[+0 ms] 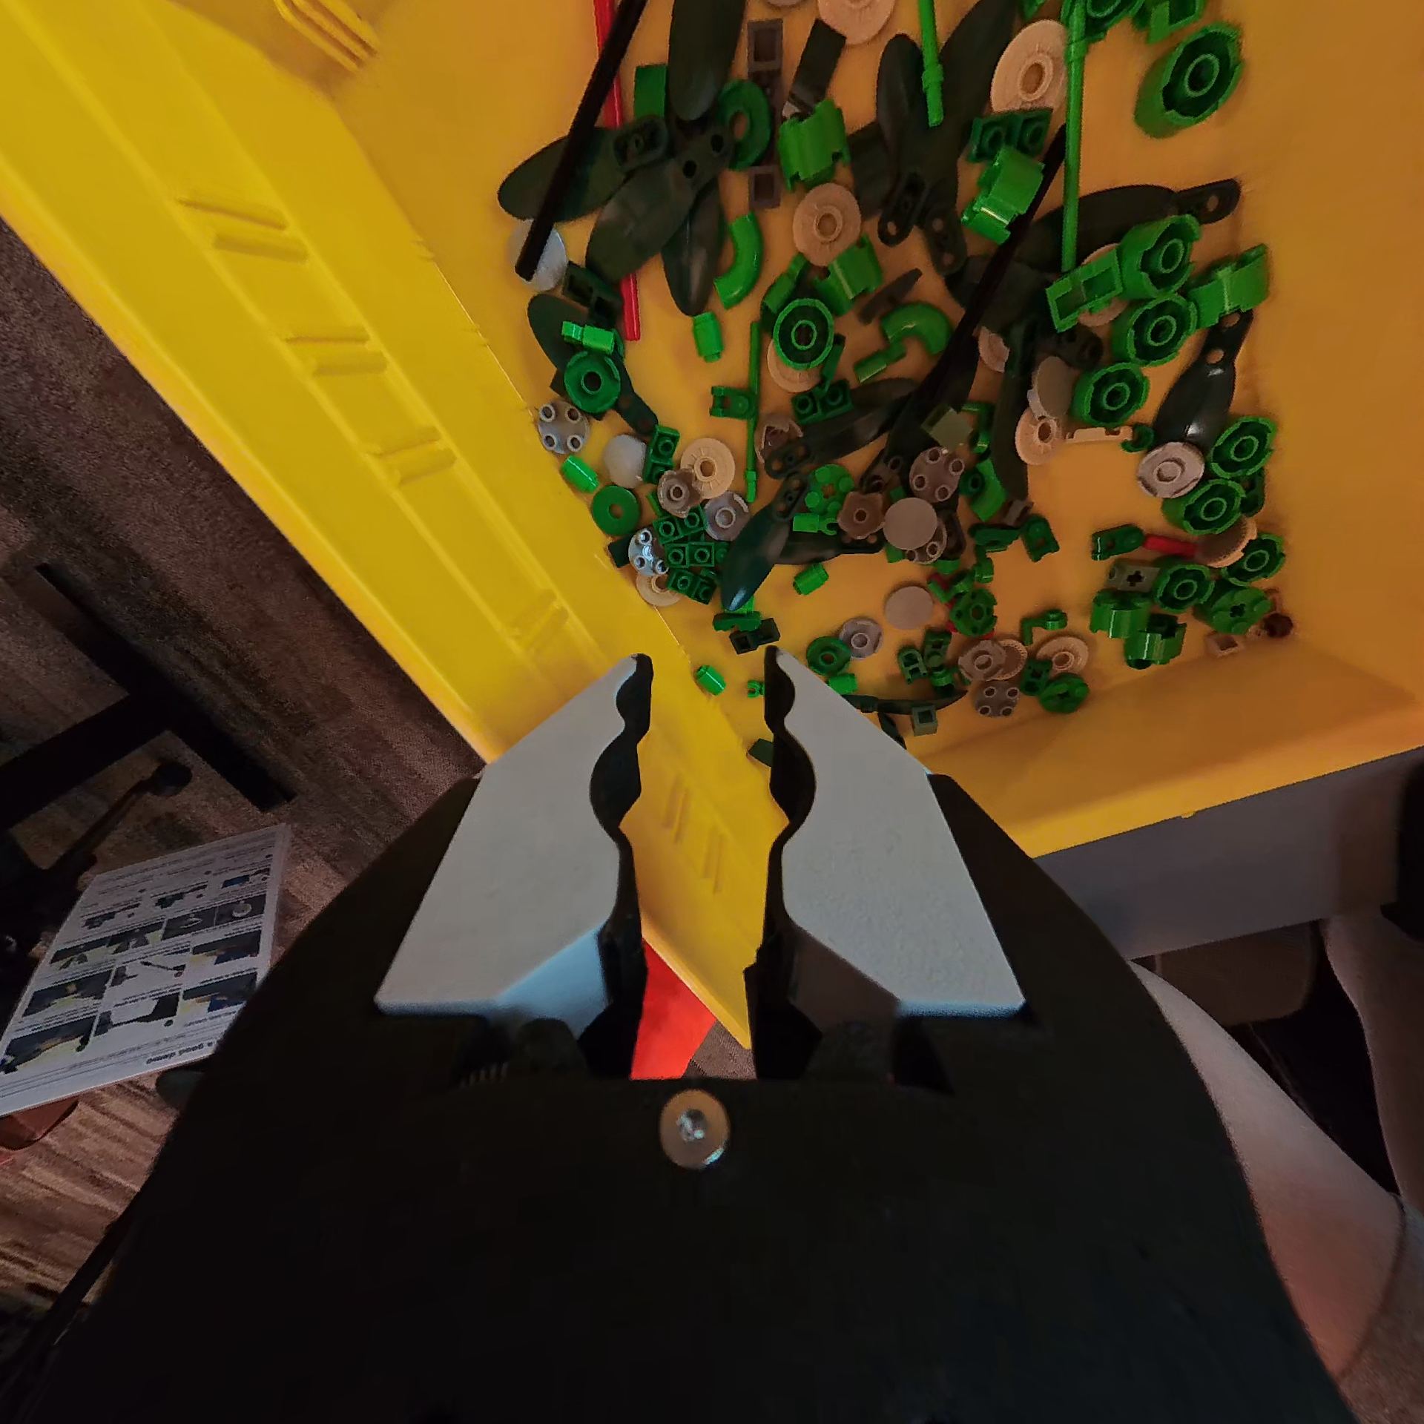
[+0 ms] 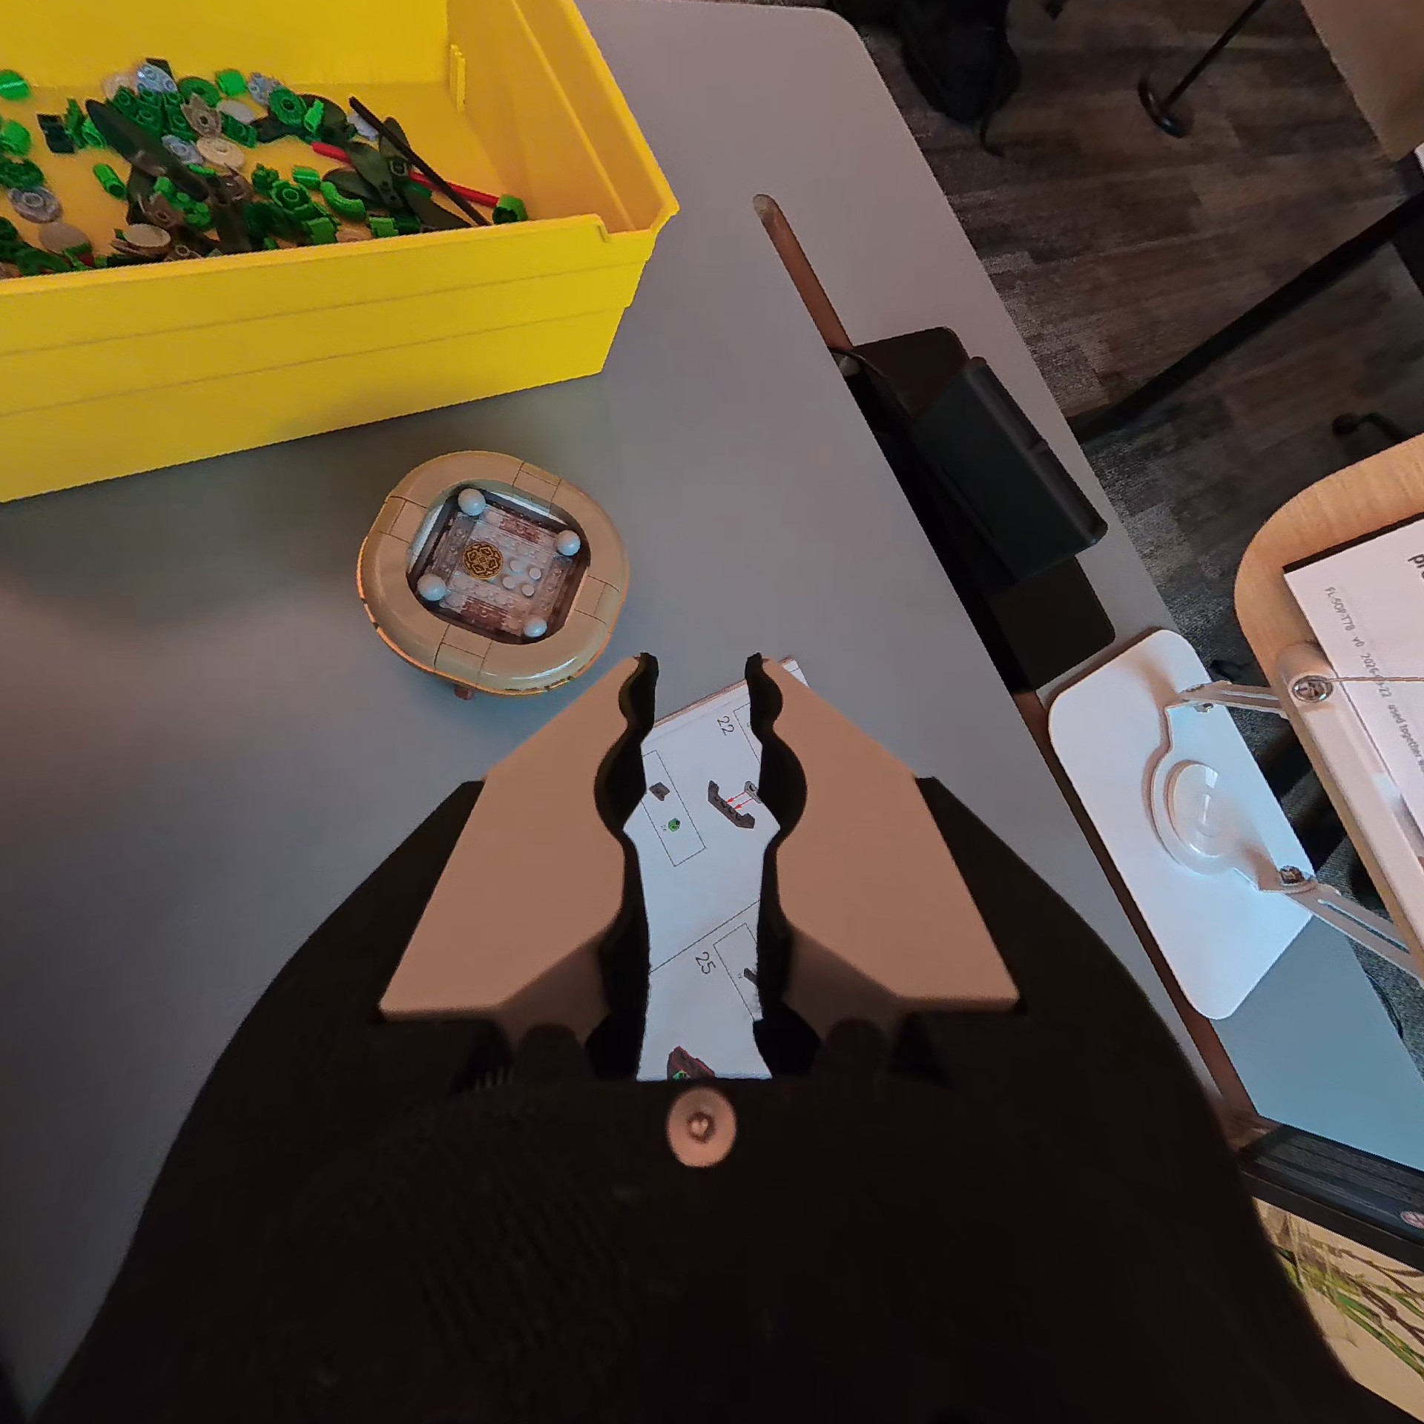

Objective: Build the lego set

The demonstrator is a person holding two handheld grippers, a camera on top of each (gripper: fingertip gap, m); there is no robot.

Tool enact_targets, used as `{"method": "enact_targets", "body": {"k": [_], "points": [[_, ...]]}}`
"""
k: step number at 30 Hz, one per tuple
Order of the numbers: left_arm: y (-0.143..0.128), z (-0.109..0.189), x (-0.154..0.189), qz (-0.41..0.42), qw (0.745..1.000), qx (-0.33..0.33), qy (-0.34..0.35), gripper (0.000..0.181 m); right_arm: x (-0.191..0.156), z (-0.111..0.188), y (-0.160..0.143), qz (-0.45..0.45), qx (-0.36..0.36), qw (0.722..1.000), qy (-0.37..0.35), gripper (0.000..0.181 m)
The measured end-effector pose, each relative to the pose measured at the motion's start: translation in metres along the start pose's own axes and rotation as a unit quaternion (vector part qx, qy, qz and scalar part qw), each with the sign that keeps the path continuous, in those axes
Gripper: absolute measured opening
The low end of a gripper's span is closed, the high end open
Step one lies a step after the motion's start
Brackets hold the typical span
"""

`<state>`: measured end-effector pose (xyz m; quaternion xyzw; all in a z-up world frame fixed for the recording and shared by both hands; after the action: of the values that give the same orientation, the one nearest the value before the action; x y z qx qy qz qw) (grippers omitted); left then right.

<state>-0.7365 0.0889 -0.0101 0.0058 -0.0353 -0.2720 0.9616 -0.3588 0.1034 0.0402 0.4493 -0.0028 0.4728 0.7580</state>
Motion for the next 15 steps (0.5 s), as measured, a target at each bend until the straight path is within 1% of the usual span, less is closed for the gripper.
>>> {"method": "enact_targets", "body": {"k": [5, 10, 15], "points": [[0.0042, -0.0025, 0.0009, -0.011, 1.0, -0.006, 0.008, 0.026, 0.0001, -0.0022, -0.0012, 0.002, -0.005, 1.0, 0.001, 0.023], [0.0052, -0.0007, -0.0012, -0.005, 1.0, 0.002, 0.019, 0.027, 0.0003, -0.0038, -0.0023, 0.005, -0.009, 1.0, 0.0, 0.023], [0.0099, -0.0075, 0.0032, -0.026, 1.0, -0.01, 0.001, 0.026, 0.0001, -0.006, -0.0037, 0.008, -0.016, 1.0, 0.0, 0.023]]}}
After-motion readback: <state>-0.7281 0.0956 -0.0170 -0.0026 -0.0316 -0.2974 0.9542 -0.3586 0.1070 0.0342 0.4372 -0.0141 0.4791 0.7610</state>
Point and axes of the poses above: each gripper's, where its closed fingertips meet, z back along the fingers, y out of its top, x = y × z across the jaws, the point moved 10 cm from there along z, back along the fingers, and after that the axes turned 9 degrees about -y, right-handed, at the moved point
